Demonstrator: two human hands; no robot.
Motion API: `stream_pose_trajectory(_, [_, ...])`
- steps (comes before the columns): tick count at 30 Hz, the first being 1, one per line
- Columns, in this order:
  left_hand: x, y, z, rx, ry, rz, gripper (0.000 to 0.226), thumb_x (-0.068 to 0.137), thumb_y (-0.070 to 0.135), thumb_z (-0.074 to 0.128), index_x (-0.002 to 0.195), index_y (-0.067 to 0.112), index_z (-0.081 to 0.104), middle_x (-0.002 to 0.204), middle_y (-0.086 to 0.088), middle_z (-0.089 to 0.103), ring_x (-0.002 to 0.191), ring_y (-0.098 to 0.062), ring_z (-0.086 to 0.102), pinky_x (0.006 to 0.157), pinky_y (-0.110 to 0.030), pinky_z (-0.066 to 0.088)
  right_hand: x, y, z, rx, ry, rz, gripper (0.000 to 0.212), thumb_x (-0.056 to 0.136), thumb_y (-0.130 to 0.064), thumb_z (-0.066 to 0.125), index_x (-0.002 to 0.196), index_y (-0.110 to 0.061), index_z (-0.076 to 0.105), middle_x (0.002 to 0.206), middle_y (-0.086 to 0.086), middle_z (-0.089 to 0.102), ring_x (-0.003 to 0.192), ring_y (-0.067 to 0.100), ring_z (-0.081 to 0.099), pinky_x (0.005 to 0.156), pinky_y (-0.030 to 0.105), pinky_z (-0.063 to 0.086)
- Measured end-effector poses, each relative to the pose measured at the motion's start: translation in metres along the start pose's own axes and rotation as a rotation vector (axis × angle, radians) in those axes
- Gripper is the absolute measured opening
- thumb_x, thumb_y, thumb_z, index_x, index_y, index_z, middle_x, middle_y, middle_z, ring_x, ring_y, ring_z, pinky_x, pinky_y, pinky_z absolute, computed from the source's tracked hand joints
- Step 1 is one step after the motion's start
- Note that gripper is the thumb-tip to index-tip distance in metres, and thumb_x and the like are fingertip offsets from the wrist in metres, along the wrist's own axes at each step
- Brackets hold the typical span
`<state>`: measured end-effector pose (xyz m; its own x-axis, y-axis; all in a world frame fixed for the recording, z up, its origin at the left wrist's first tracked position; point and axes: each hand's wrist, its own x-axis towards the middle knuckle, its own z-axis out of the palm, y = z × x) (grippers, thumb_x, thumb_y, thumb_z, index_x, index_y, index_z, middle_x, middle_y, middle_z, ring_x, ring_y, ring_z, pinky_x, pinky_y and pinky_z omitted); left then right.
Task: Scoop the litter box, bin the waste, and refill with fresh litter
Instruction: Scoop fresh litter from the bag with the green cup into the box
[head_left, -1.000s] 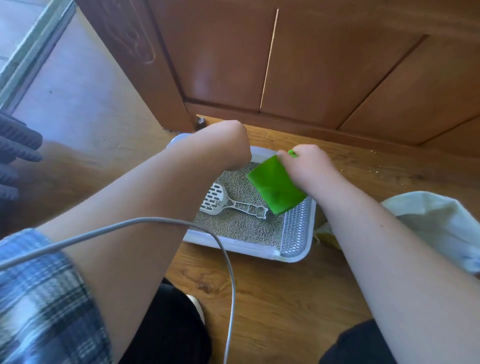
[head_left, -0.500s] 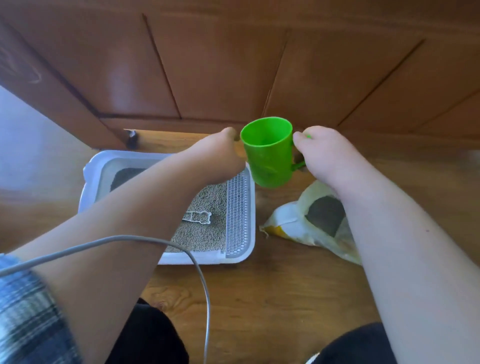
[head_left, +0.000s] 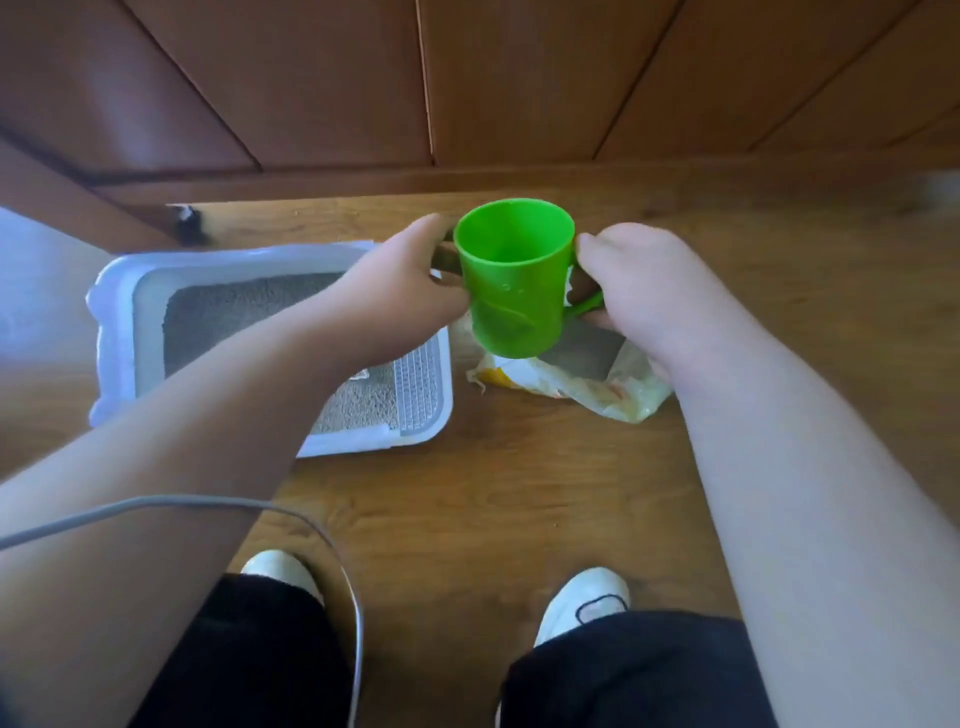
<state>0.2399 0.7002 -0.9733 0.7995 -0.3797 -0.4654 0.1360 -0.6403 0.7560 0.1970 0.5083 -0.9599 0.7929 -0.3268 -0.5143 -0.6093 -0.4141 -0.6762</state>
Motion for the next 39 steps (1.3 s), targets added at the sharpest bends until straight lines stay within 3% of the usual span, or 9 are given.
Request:
stream_pose_trajectory(3, [-0.029, 0.012, 0.0, 0.001, -0.002, -0.063, 0.041, 0.081, 0.01, 0.054, 0.12, 0.026, 0.055, 0.105, 0.012, 0.066, 0.088, -0.022, 0.069, 0.076, -0.047, 0.058, -0.034, -0.005, -0.002, 0.047, 0.001, 0.055, 0.039, 0.085, -0.046, 0.049, 0.092, -0.012, 0.067, 0.089, 0.013, 0.071, 0.086, 0.031, 0.069, 0.081, 0.048, 0.058])
stream_pose_trajectory(11, [-0.13, 0.074, -0.033, -0.176, 0.046, -0.089, 0.051, 0.085, 0.006, 0.055, 0.131, 0.029, 0.052, 0.112, 0.006, 0.065, 0.091, -0.017, 0.068, 0.086, -0.045, 0.056, -0.139, -0.055, -0.038, 0.123, 0.091, 0.013, 0.046, 0.092, -0.043, 0.049, 0.087, 0.001, 0.058, 0.093, 0.022, 0.061, 0.09, 0.036, 0.059, 0.083, 0.056, 0.052])
stream_pose_trajectory(15, [-0.179, 0.139, -0.087, -0.209, 0.04, -0.074, 0.052, 0.086, 0.006, 0.055, 0.131, 0.031, 0.052, 0.111, 0.006, 0.065, 0.089, -0.019, 0.069, 0.083, -0.046, 0.056, -0.189, -0.124, -0.08, 0.105, 0.095, -0.044, 0.04, 0.099, -0.038, 0.049, 0.092, -0.001, 0.062, 0.09, 0.018, 0.065, 0.074, 0.019, 0.058, 0.067, 0.036, 0.049])
stream_pose_trajectory(19, [-0.228, 0.226, -0.159, -0.233, 0.085, -0.019, 0.051, 0.08, 0.016, 0.056, 0.128, 0.032, 0.054, 0.111, 0.004, 0.067, 0.092, -0.025, 0.068, 0.082, -0.053, 0.055, -0.245, -0.216, -0.137, 0.107, 0.103, -0.125, 0.042, 0.1, -0.039, 0.046, 0.092, -0.001, 0.061, 0.089, 0.017, 0.064, 0.083, 0.026, 0.06, 0.073, 0.046, 0.05])
stream_pose_trajectory(24, [-0.29, 0.346, -0.246, -0.219, 0.172, 0.107, 0.049, 0.086, 0.012, 0.057, 0.13, 0.031, 0.053, 0.104, 0.007, 0.066, 0.088, -0.013, 0.069, 0.084, -0.043, 0.057, -0.315, -0.337, -0.217, 0.206, 0.156, -0.192, 0.04, 0.09, -0.046, 0.048, 0.093, -0.009, 0.062, 0.095, 0.016, 0.066, 0.093, 0.032, 0.062, 0.087, 0.054, 0.051])
stream_pose_trajectory(26, [-0.315, 0.391, -0.278, -0.218, 0.204, 0.195, 0.049, 0.088, 0.012, 0.06, 0.133, 0.029, 0.052, 0.105, 0.007, 0.066, 0.089, -0.011, 0.069, 0.085, -0.04, 0.056, -0.345, -0.384, -0.25, 0.204, 0.178, -0.249, 0.04, 0.088, -0.046, 0.048, 0.106, -0.014, 0.064, 0.11, 0.009, 0.068, 0.107, 0.024, 0.061, 0.096, 0.047, 0.049])
stream_pose_trajectory(29, [-0.357, 0.46, -0.329, -0.177, 0.234, 0.328, 0.046, 0.091, 0.01, 0.059, 0.133, 0.027, 0.052, 0.111, 0.005, 0.062, 0.083, -0.004, 0.062, 0.071, -0.021, 0.053, -0.397, -0.446, -0.301, 0.235, 0.228, -0.398, 0.02, 0.095, -0.036, 0.052, 0.1, -0.02, 0.062, 0.101, 0.005, 0.069, 0.093, 0.013, 0.062, 0.087, 0.036, 0.05])
stream_pose_trajectory(33, [-0.413, 0.546, -0.386, -0.146, 0.313, 0.531, 0.041, 0.09, 0.015, 0.063, 0.129, 0.027, 0.056, 0.106, 0.007, 0.061, 0.081, -0.005, 0.059, 0.066, -0.015, 0.047, -0.458, -0.513, -0.363, 0.239, 0.301, -0.622, 0.016, 0.092, -0.045, 0.052, 0.1, -0.035, 0.059, 0.096, -0.001, 0.071, 0.093, 0.02, 0.07, 0.089, 0.051, 0.056])
stream_pose_trajectory(39, [-0.48, 0.65, -0.438, -0.131, 0.427, 0.805, 0.042, 0.088, 0.025, 0.062, 0.129, 0.024, 0.054, 0.106, 0.007, 0.064, 0.087, -0.003, 0.062, 0.076, -0.017, 0.051, -0.528, -0.591, -0.439, 0.248, 0.482, -0.928, 0.007, 0.103, -0.02, 0.053, 0.107, -0.022, 0.058, 0.09, -0.008, 0.071, 0.079, -0.003, 0.067, 0.073, 0.017, 0.053])
